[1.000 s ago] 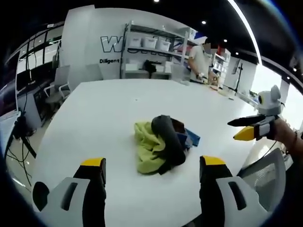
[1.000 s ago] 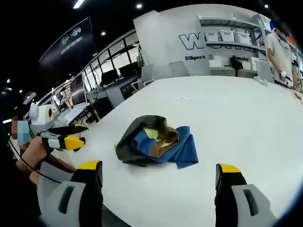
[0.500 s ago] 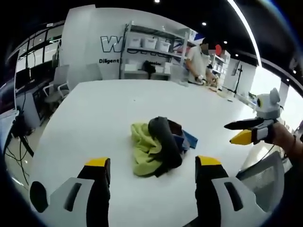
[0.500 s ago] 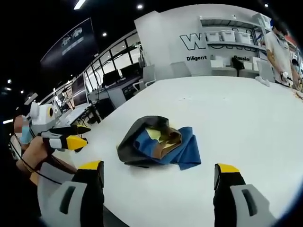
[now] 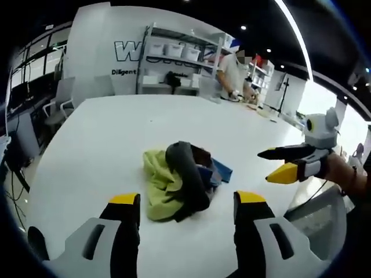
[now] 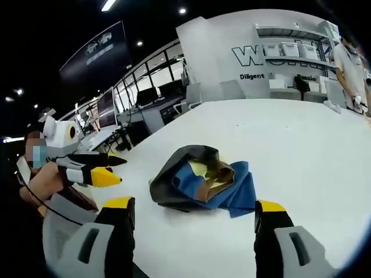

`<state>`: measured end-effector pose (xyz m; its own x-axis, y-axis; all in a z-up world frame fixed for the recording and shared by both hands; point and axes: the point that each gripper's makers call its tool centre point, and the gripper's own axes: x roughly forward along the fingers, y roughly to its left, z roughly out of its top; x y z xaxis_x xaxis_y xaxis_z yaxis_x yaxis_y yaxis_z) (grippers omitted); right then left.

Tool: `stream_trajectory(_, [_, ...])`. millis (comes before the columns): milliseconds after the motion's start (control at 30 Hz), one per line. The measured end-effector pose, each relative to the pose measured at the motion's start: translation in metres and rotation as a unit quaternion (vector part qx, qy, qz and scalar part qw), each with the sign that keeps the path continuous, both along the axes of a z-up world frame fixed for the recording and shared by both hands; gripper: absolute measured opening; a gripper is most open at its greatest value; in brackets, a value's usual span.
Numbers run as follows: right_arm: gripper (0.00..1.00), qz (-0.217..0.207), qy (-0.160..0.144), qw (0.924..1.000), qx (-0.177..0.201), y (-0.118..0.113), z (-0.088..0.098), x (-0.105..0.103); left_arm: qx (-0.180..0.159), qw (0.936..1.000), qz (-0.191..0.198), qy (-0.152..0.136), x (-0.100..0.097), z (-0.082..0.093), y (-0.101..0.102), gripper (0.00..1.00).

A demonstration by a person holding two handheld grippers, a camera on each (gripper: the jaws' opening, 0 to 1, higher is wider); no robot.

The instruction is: Fold the garment on the visible template until the final outline fits inside the template.

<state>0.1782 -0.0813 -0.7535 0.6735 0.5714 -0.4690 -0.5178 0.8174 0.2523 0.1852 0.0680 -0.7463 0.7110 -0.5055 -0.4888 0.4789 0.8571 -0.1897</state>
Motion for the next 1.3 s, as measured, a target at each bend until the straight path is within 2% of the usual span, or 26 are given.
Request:
stream_trajectory(133, [0.74,0.018,-0.003,0.9997,-0.016,0.006,-0.006,0.001,-0.001,0.9999,-0.008,0.006,0.000,-0.006,-0.007,0.57])
stream_trajectory(233, [0.69,0.027,0.000,0.9992,-0.031,0.009,-0.014,0.004,-0.003,0.9996,-0.024,0.018,0.000,-0.012,-0.014,0.46])
stream_trajectory(267, [0.67,0.034,-0.006,0.9977,-0.058,0.006,-0.018,0.006,-0.003,0.9993,-0.031,0.018,0.000,-0.014,-0.017,0.45])
stream_trajectory(300, [0.65,0.037,-0.017,0.9961,-0.078,0.005,-0.019,0.009,-0.004,0.9993,-0.033,0.017,0.000,-0.014,-0.018,0.45])
stream_trajectory(367, [0.60,0.045,-0.029,0.9948,-0.086,0.009,-0.018,0.012,-0.009,0.9992,-0.032,0.020,0.003,-0.017,-0.021,0.46])
stream_trajectory(500, [0.56,0.051,-0.026,0.9949,-0.084,0.011,-0.020,0.019,-0.009,0.9989,-0.035,0.030,0.006,-0.024,-0.026,0.46])
stream_trajectory(700, [0.46,0.086,-0.034,0.9889,-0.116,0.017,-0.030,0.030,-0.012,0.9982,-0.039,0.043,0.010,-0.032,-0.031,0.45])
stream_trajectory(733, [0.46,0.093,-0.032,0.9869,-0.128,0.017,-0.035,0.031,-0.012,0.9981,-0.039,0.046,0.012,-0.033,-0.032,0.44])
stream_trajectory(900, [0.44,0.110,-0.013,0.9857,-0.127,0.022,-0.050,0.031,-0.015,0.9977,-0.035,0.057,0.015,-0.039,-0.033,0.43])
stream_trajectory(967, [0.42,0.122,-0.011,0.9825,-0.140,0.023,-0.058,0.032,-0.019,0.9972,-0.033,0.064,0.016,-0.043,-0.034,0.40])
stream_trajectory(1100, [0.37,0.119,-0.020,0.9802,-0.157,0.022,-0.065,0.041,-0.027,0.9962,-0.025,0.079,0.017,-0.050,-0.036,0.39])
stream_trajectory(1167, [0.32,0.123,-0.020,0.9767,-0.175,0.020,-0.071,0.045,-0.033,0.9953,-0.022,0.089,0.018,-0.053,-0.037,0.39])
stream_trajectory(1267, [0.27,0.128,-0.014,0.9756,-0.178,0.020,-0.077,0.048,-0.039,0.9948,-0.019,0.092,0.019,-0.055,-0.038,0.38])
stream_trajectory(1300, [0.26,0.129,-0.006,0.9775,-0.167,0.021,-0.079,0.047,-0.039,0.9946,-0.020,0.094,0.019,-0.055,-0.039,0.37])
